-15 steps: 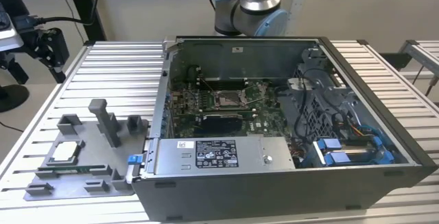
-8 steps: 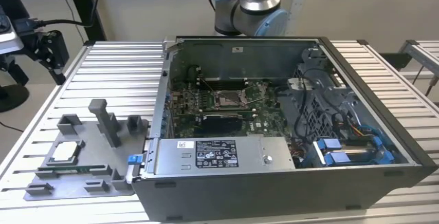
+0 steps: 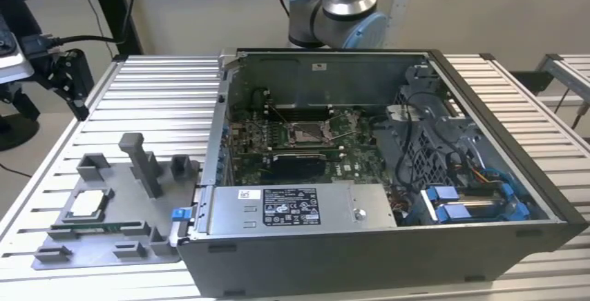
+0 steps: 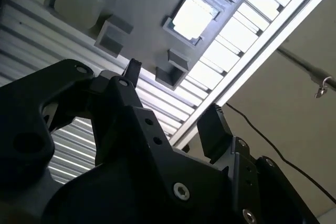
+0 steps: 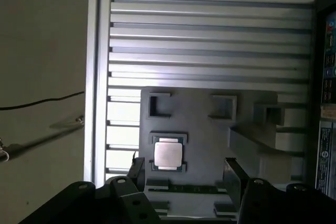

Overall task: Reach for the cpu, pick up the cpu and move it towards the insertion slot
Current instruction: 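Pick up the cpu and move it towards the insertion slot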

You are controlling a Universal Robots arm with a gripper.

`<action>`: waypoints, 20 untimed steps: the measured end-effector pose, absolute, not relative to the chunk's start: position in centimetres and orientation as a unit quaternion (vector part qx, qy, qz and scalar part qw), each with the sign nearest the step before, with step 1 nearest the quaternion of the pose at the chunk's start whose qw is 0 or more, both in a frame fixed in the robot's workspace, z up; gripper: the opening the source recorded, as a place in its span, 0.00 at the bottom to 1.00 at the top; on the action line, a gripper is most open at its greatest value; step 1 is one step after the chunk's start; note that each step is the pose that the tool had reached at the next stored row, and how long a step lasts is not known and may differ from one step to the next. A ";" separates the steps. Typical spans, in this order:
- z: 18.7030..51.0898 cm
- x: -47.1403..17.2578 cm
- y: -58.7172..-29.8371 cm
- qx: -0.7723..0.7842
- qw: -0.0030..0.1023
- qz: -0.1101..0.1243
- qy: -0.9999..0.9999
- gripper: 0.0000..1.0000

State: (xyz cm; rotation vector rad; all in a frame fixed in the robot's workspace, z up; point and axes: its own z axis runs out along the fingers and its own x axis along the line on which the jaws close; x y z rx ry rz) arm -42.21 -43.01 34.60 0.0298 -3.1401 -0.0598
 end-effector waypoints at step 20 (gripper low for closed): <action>32.2 -42.3 -43.7 0.009 0.000 -0.019 -1.000 1.00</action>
